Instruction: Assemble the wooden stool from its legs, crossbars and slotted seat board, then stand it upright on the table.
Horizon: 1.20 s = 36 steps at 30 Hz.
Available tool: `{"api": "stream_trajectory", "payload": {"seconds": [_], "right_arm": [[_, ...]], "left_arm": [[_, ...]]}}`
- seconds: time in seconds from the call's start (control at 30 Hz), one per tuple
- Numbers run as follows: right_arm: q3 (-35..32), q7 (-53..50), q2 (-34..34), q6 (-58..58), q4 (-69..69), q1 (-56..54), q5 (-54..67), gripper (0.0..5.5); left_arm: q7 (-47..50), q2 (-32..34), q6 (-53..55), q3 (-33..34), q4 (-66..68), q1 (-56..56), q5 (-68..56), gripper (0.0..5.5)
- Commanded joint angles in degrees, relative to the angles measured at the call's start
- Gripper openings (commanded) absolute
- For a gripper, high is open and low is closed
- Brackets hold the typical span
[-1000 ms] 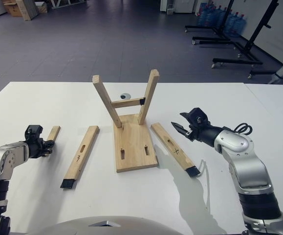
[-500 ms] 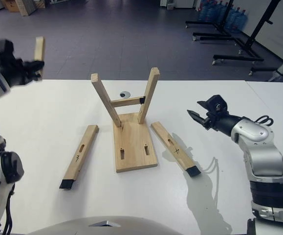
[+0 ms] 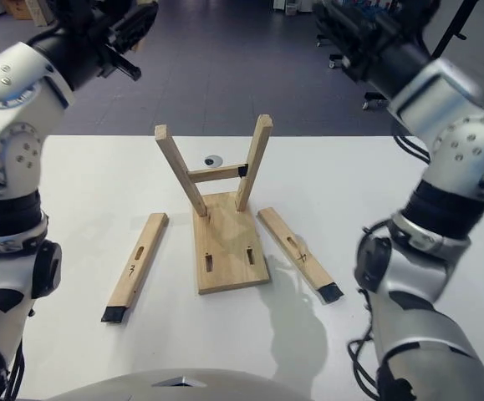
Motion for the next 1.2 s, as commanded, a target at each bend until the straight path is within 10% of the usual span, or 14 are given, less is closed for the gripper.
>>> {"api": "stream_trajectory", "payload": {"seconds": [0.03, 0.37, 0.73, 1.2], "right_arm": [[-0.94, -8.07, 8.78, 3.62, -0.26, -0.66, 7.11, 2.45], [-2.19, -18.98, 17.11, -2.41, 1.47, -1.48, 25.14, 2.45], [4.59, -17.41, 17.1, -7.71, 2.81, 0.52, 25.22, 4.64], [7.04, -17.65, 17.94, -11.95, 5.31, 0.05, 26.8, 4.36]], "left_arm": [[0.72, -2.25, -2.74, -0.61, -1.94, 1.62, 1.5, 1.27], [-0.78, -5.76, -2.27, -1.74, -2.91, 3.51, 1.58, 1.27], [-2.64, -6.53, -1.16, -2.69, -4.92, 4.3, 1.09, 1.27], [-3.52, -8.35, 0.4, -4.89, -8.7, 6.96, 0.77, 1.27]]}}
